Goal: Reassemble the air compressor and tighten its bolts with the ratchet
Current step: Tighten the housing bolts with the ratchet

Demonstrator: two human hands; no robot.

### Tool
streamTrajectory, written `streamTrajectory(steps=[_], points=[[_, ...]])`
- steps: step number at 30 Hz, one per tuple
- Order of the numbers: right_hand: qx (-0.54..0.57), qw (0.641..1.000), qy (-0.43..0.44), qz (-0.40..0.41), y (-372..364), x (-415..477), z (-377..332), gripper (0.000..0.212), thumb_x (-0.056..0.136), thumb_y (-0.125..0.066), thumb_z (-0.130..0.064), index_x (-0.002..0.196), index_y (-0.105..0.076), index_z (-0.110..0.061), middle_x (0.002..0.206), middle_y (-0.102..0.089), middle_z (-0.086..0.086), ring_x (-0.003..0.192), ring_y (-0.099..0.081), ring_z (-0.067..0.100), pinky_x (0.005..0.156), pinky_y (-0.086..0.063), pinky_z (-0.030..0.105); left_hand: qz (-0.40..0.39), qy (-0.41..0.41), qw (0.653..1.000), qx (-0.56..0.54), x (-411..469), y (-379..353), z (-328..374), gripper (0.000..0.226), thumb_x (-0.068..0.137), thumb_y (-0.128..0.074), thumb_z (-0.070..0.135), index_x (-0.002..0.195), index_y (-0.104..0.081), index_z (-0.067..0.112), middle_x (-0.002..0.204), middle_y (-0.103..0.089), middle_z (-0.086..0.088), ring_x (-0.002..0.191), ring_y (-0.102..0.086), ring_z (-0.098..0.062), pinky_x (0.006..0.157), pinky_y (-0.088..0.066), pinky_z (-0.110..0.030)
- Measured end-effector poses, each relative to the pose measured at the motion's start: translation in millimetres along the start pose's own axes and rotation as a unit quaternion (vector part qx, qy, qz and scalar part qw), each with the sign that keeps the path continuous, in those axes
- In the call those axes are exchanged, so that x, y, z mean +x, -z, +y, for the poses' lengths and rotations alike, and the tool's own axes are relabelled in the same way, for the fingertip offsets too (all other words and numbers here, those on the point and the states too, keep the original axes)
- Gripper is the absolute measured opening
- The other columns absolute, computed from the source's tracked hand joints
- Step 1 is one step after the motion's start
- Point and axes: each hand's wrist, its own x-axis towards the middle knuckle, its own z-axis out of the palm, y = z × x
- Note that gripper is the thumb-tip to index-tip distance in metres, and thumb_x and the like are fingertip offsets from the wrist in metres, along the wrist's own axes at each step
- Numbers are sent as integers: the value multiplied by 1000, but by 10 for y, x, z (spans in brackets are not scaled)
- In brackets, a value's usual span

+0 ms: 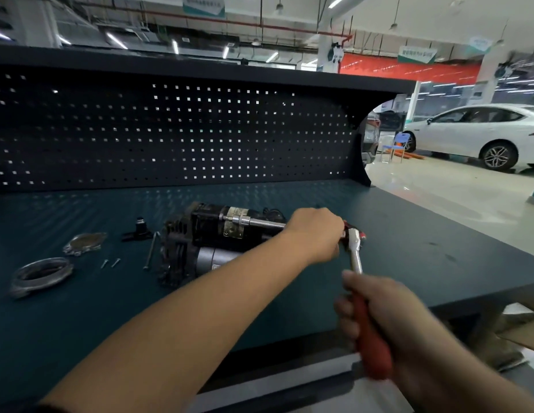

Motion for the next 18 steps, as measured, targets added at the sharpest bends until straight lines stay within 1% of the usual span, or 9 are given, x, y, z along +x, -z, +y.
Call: streamTrajectory(steps=[2, 4, 6, 9, 12, 14, 15, 17, 18], points=[[61, 996, -52, -27, 28, -46, -165, 18, 99, -45, -20, 83, -40, -13, 42, -43, 2, 27, -38, 11, 29, -33, 19, 86, 10, 991, 103, -189, -180, 96, 9, 81, -59, 16, 90, -58, 17, 85, -68, -2, 78, -65, -24, 57, -34, -29], [17, 999, -33, -27, 6, -31, -48, 18, 99, -46, -17, 83, -40, -11, 43, -46, 2, 28, -40, 13, 31, -36, 20, 114, 7, 986, 118, -205, -263, 108, 6, 83, -57, 16, 88, -60, 16, 85, -69, -3, 78, -66, -24, 58, -35, -28], [-86, 996, 37, 13, -47, 22, 183, 19, 99, -47, -17, 84, -40, -7, 47, -48, 4, 33, -46, 18, 37, -42, 27, 65, 16, 996, 50, -96, -194, 63, 11, 88, -50, 15, 87, -62, 15, 90, -68, -6, 80, -64, -31, 59, -34, -30], [-180, 979, 79, 49, -48, 77, 400, 19, 99, -47, -19, 88, -40, -5, 52, -48, 7, 40, -48, 24, 47, -46, 35, -18, 36, 998, -41, 81, -17, -3, 20, 83, -53, 22, 64, -49, 16, 72, -55, -1, 62, -52, -25, 51, -30, -25], [-90, 994, 57, 36, -71, 77, 292, 22, 100, -45, -17, 81, -37, -10, 50, -44, 5, 34, -41, 20, 41, -39, 29, -60, 32, 995, -67, 94, 14, -35, 23, 83, -55, 26, 64, -48, 17, 72, -55, 1, 64, -52, -23, 49, -29, -25], [16, 1000, -4, -3, -80, 34, 34, 22, 100, -43, -17, 79, -37, -13, 44, -41, 1, 29, -37, 13, 32, -34, 21, 36, 38, 999, 16, -45, -91, 1, 6, 82, -61, 22, 78, -56, 20, 84, -64, -2, 75, -59, -26, 56, -32, -27], [56, 998, -32, -21, -69, 7, -110, 21, 99, -42, -16, 78, -39, -14, 43, -41, 0, 28, -36, 10, 30, -33, 18, 73, 47, 993, 78, -135, -135, 48, 10, 77, -66, 22, 82, -58, 21, 83, -66, 1, 76, -62, -22, 59, -34, -28], [82, 995, -54, -33, -67, -34, -236, 21, 97, -42, -14, 76, -41, -13, 43, -42, 0, 27, -37, 9, 29, -33, 16, 129, 37, 981, 141, -216, -252, 84, 15, 74, -69, 24, 84, -59, 21, 79, -67, 3, 74, -63, -18, 59, -34, -27], [68, 995, -55, -37, -92, -47, -190, 20, 97, -43, -13, 77, -42, -13, 43, -43, 1, 28, -38, 10, 30, -34, 17, 126, 19, 984, 123, -212, -280, 74, 9, 80, -63, 21, 88, -60, 19, 85, -68, 0, 79, -64, -22, 60, -33, -29]])
